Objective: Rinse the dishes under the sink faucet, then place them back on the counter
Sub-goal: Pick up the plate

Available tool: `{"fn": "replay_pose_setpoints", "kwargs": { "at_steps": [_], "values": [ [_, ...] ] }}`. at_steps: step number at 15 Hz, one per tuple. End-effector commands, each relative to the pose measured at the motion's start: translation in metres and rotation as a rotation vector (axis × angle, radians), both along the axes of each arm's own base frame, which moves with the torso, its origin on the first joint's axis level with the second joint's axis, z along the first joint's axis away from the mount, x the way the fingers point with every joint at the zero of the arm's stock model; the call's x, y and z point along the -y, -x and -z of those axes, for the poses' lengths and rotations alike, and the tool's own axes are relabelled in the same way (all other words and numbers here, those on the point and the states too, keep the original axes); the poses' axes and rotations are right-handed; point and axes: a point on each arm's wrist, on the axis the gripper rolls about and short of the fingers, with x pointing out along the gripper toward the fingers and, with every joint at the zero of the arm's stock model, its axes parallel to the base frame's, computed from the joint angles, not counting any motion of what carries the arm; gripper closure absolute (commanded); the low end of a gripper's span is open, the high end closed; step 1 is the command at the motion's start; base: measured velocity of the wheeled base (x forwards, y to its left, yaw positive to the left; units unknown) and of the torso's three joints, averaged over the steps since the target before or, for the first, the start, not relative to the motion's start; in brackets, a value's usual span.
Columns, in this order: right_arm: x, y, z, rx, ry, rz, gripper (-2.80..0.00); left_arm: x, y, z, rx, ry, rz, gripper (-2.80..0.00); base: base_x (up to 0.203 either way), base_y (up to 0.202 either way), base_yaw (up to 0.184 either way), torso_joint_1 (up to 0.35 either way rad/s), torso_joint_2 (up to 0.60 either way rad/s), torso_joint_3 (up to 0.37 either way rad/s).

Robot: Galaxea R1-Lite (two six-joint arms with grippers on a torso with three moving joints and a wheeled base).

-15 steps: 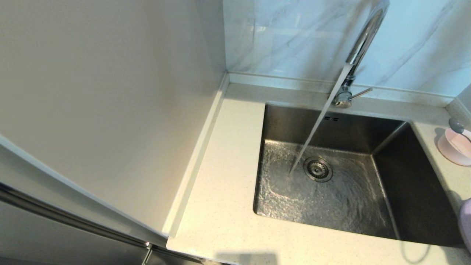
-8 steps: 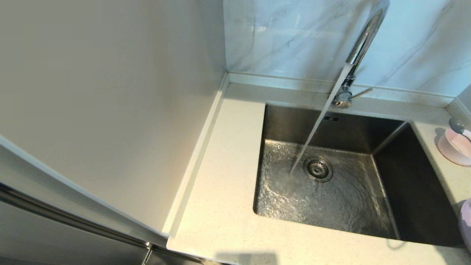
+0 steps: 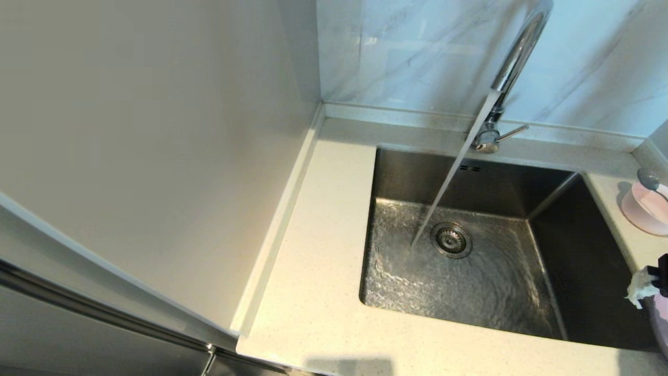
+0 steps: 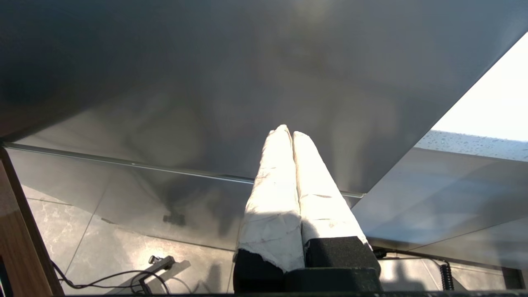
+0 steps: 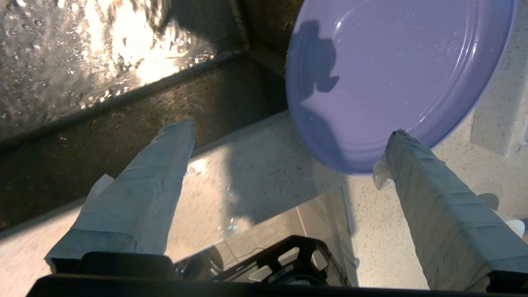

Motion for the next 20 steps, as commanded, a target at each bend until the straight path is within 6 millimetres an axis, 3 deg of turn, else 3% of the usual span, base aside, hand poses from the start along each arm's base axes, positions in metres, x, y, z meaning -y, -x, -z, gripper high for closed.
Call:
{"fn": "replay_pose_setpoints", "kwargs": {
  "at_steps": [1, 10, 15, 16, 20],
  "values": [
    [0.008, -0.011, 0.023, -0.062, -0.004, 0.032, -2.80, 0.000, 0.000, 0.000, 0.000, 0.000, 0.001, 0.00, 0.000, 0.000, 0.000, 0.000, 0.00, 0.000],
    [0.044, -0.047, 0.057, -0.074, 0.021, 0.076, -2.80, 0.000, 0.000, 0.000, 0.000, 0.000, 0.000, 0.00, 0.000, 0.000, 0.000, 0.000, 0.00, 0.000],
    [0.062, -0.056, 0.065, -0.078, 0.053, 0.062, -2.80, 0.000, 0.000, 0.000, 0.000, 0.000, 0.000, 0.00, 0.000, 0.000, 0.000, 0.000, 0.00, 0.000],
    [0.063, -0.057, 0.065, -0.077, 0.056, 0.058, 0.00, 0.000, 0.000, 0.000, 0.000, 0.000, 0.001, 0.00, 0.000, 0.000, 0.000, 0.000, 0.00, 0.000],
    [0.062, -0.054, 0.065, -0.110, 0.076, -0.004, 0.00, 0.000, 0.000, 0.000, 0.000, 0.000, 0.000, 0.00, 0.000, 0.000, 0.000, 0.000, 0.00, 0.000]
  ]
}}
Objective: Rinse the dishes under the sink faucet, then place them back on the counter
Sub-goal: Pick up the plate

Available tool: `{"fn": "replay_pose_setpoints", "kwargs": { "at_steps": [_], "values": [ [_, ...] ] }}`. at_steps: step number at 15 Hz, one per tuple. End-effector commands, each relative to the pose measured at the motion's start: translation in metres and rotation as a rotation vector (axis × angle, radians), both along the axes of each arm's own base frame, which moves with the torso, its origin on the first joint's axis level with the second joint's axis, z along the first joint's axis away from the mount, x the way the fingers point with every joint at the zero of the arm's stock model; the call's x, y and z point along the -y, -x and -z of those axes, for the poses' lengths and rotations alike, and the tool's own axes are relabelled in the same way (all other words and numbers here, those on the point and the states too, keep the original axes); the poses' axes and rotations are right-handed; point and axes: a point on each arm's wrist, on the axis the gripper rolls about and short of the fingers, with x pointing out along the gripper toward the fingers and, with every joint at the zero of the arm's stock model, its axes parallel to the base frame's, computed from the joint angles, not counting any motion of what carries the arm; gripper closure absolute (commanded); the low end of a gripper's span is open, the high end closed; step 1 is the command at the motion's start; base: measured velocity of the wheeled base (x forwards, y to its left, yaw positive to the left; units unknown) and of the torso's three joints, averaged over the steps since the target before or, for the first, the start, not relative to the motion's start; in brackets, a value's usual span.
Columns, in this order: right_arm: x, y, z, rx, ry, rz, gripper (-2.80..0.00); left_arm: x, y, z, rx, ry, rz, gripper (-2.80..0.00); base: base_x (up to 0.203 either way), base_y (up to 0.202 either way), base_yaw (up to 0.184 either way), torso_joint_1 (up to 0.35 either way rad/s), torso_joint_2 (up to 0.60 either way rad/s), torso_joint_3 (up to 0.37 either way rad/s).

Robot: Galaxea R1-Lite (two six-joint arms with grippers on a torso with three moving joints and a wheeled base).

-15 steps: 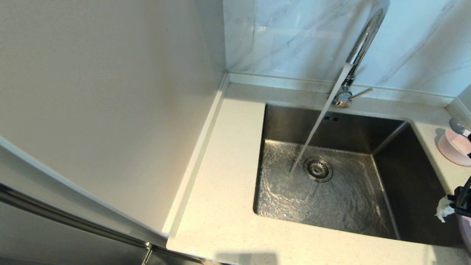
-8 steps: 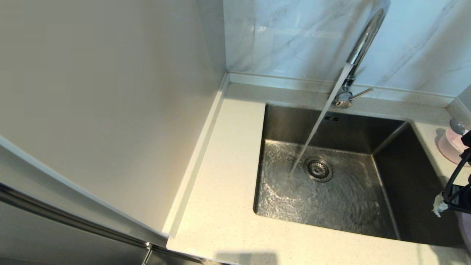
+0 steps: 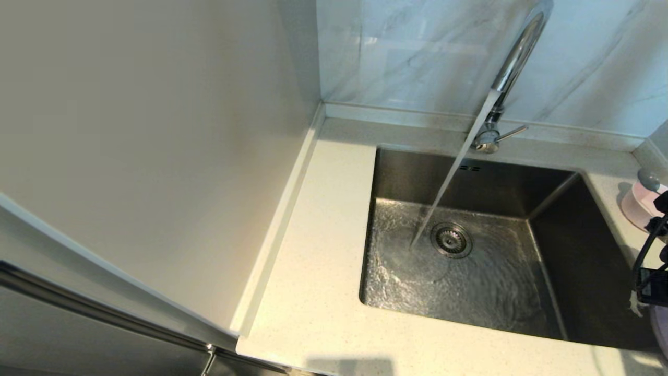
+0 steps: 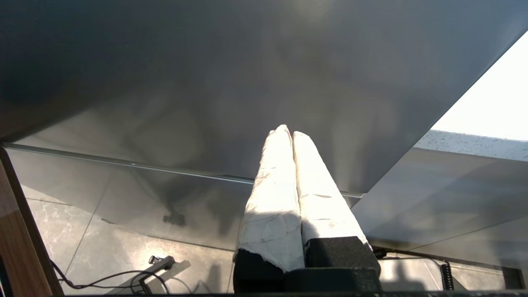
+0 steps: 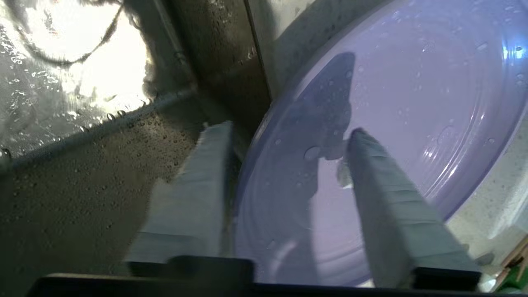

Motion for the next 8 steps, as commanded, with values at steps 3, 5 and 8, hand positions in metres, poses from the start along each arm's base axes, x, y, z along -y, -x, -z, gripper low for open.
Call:
{"fn": "replay_pose_setpoints", "kwargs": {
  "at_steps": [3, 5, 8],
  "values": [
    [-0.001, 0.003, -0.005, 0.009, 0.010, -0.005, 0.00, 0.000, 0.000, 0.000, 0.000, 0.000, 0.000, 0.00, 0.000, 0.000, 0.000, 0.000, 0.00, 0.000],
    [-0.005, 0.006, -0.012, 0.031, 0.020, -0.021, 0.00, 0.000, 0.000, 0.000, 0.000, 0.000, -0.001, 0.00, 0.000, 0.000, 0.000, 0.000, 0.00, 0.000],
    [-0.019, 0.018, -0.025, 0.050, 0.034, -0.082, 0.00, 0.000, 0.000, 0.000, 0.000, 0.000, 0.001, 0.00, 0.000, 0.000, 0.000, 0.000, 0.00, 0.000]
  ]
}}
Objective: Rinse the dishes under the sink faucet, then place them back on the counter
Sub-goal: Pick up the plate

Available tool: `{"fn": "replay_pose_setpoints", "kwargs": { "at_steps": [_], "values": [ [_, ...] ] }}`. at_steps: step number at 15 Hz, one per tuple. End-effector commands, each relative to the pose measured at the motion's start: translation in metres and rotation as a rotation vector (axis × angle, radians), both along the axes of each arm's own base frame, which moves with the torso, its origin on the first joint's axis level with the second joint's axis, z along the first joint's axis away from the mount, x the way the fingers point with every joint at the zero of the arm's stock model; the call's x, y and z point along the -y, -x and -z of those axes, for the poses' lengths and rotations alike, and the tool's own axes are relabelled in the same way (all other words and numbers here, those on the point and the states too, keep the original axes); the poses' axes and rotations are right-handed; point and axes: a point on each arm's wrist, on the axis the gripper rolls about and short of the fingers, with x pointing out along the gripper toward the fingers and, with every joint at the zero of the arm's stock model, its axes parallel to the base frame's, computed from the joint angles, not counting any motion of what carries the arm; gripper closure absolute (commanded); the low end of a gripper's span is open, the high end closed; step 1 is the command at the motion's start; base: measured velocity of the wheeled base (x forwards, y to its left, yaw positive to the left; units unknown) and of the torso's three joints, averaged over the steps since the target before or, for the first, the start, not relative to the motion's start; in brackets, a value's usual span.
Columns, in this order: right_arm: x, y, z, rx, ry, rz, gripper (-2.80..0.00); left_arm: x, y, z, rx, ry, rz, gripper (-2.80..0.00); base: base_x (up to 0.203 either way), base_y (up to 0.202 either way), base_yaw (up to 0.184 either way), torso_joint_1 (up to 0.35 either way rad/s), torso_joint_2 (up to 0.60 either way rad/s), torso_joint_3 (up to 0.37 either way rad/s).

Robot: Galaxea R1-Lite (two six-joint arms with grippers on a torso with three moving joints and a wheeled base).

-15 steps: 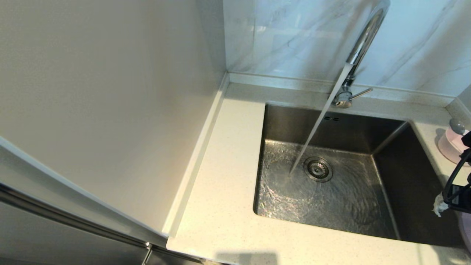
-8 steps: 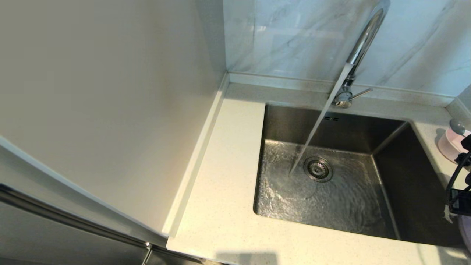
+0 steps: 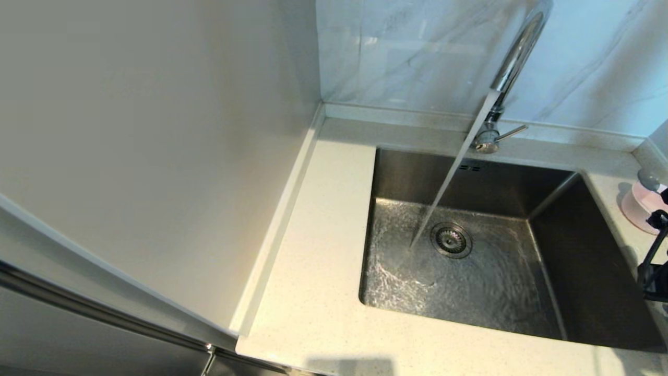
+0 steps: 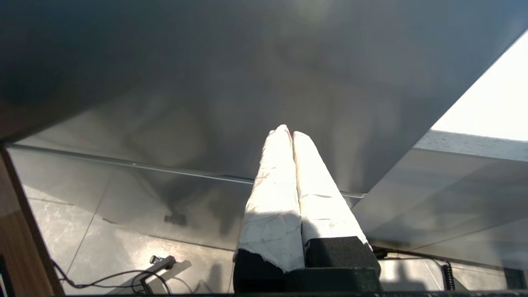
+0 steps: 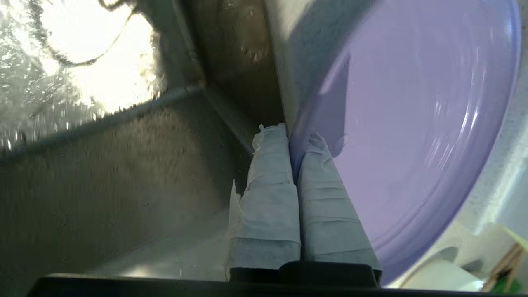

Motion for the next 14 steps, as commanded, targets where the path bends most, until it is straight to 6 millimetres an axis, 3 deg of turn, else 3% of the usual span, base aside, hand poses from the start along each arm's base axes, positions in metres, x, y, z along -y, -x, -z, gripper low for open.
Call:
{"fn": "replay_pose_setpoints", "kwargs": {
  "at_steps": [1, 4, 10, 14],
  "values": [
    [-0.015, 0.017, -0.012, 0.018, 0.008, -0.041, 0.00, 0.000, 0.000, 0.000, 0.000, 0.000, 0.000, 0.00, 0.000, 0.000, 0.000, 0.000, 0.00, 0.000],
    [-0.038, 0.044, -0.023, 0.024, 0.014, -0.117, 0.00, 0.000, 0.000, 0.000, 0.000, 0.000, 0.001, 0.00, 0.000, 0.000, 0.000, 0.000, 0.00, 0.000],
    [-0.065, 0.120, -0.032, 0.057, 0.133, -0.335, 0.00, 0.000, 0.000, 0.000, 0.000, 0.000, 0.001, 0.00, 0.000, 0.000, 0.000, 0.000, 0.00, 0.000],
    [-0.081, 0.172, -0.037, 0.040, 0.254, -0.615, 0.00, 0.000, 0.000, 0.000, 0.000, 0.000, 0.000, 0.00, 0.000, 0.000, 0.000, 0.000, 0.00, 0.000]
  ]
}}
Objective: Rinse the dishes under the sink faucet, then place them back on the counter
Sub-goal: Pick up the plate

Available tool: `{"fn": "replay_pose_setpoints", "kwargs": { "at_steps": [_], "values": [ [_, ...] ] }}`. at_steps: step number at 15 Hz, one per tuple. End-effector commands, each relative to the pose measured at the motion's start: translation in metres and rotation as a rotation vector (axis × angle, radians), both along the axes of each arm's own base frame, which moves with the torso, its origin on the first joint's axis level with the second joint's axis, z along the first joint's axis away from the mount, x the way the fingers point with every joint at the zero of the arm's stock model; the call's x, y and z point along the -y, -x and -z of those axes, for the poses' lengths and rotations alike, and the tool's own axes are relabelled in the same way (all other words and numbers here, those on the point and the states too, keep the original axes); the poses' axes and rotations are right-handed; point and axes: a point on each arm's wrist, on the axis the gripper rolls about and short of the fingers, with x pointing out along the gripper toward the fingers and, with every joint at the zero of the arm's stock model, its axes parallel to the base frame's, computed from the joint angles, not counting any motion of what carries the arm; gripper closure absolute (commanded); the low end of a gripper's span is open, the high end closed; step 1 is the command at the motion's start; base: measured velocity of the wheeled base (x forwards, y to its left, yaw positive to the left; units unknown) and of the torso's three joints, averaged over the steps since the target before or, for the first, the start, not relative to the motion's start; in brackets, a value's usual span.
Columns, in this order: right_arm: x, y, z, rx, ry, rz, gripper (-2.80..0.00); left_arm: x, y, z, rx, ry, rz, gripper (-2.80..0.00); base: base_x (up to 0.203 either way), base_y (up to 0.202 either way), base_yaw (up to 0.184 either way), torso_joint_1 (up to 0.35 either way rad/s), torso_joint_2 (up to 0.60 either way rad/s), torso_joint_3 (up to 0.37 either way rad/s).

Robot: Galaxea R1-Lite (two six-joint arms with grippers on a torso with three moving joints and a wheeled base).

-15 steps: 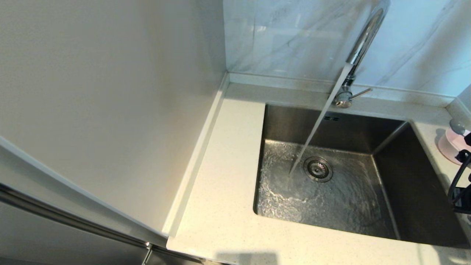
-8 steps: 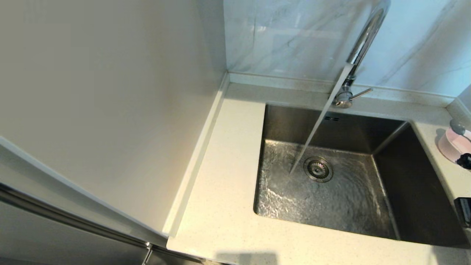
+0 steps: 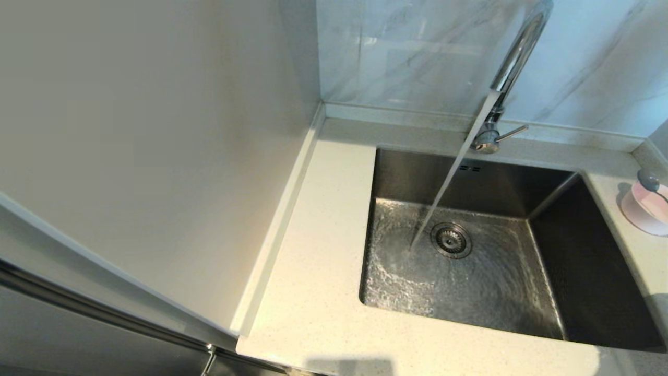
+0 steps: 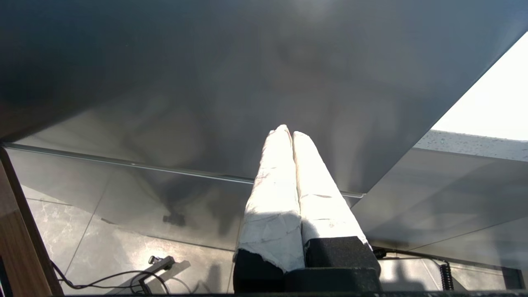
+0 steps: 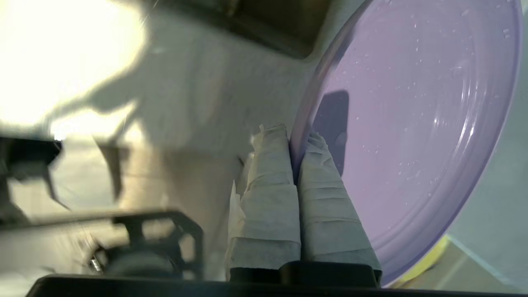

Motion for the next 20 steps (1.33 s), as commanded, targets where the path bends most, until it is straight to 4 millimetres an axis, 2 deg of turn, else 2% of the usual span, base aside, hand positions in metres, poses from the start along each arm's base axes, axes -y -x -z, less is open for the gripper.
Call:
{"fn": "replay_pose_setpoints", "kwargs": {
  "at_steps": [1, 5, 7, 9, 11, 13, 16, 20],
  "values": [
    [-0.007, 0.045, -0.003, -0.010, 0.050, -0.158, 0.00, 0.000, 0.000, 0.000, 0.000, 0.000, -0.001, 0.00, 0.000, 0.000, 0.000, 0.000, 0.00, 0.000],
    [-0.008, 0.068, -0.020, -0.142, 0.066, -0.276, 0.00, 0.000, 0.000, 0.000, 0.000, 0.000, 0.001, 0.00, 0.000, 0.000, 0.000, 0.000, 0.00, 0.000],
    [-0.008, 0.075, -0.035, -0.198, 0.082, -0.323, 0.00, 0.000, 0.000, 0.000, 0.000, 0.000, -0.001, 0.00, 0.000, 0.000, 0.000, 0.000, 0.00, 0.000],
    [-0.009, 0.072, -0.050, -0.210, 0.125, -0.414, 0.00, 0.000, 0.000, 0.000, 0.000, 0.000, -0.001, 0.00, 0.000, 0.000, 0.000, 0.000, 0.00, 0.000],
    [-0.014, 0.061, -0.059, -0.228, 0.139, -0.510, 0.00, 0.000, 0.000, 0.000, 0.000, 0.000, 0.001, 0.00, 0.000, 0.000, 0.000, 0.000, 0.00, 0.000],
    [-0.022, 0.051, -0.064, -0.235, 0.080, -0.624, 0.00, 0.000, 0.000, 0.000, 0.000, 0.000, -0.001, 0.00, 0.000, 0.000, 0.000, 0.000, 0.00, 0.000],
    [-0.041, 0.028, -0.078, -0.236, -0.071, -0.766, 0.00, 0.000, 0.000, 0.000, 0.000, 0.000, -0.001, 0.00, 0.000, 0.000, 0.000, 0.000, 0.00, 0.000],
    [-0.077, -0.001, -0.113, -0.173, -0.304, -0.897, 0.00, 0.000, 0.000, 0.000, 0.000, 0.000, -0.001, 0.00, 0.000, 0.000, 0.000, 0.000, 0.00, 0.000]
  ]
}}
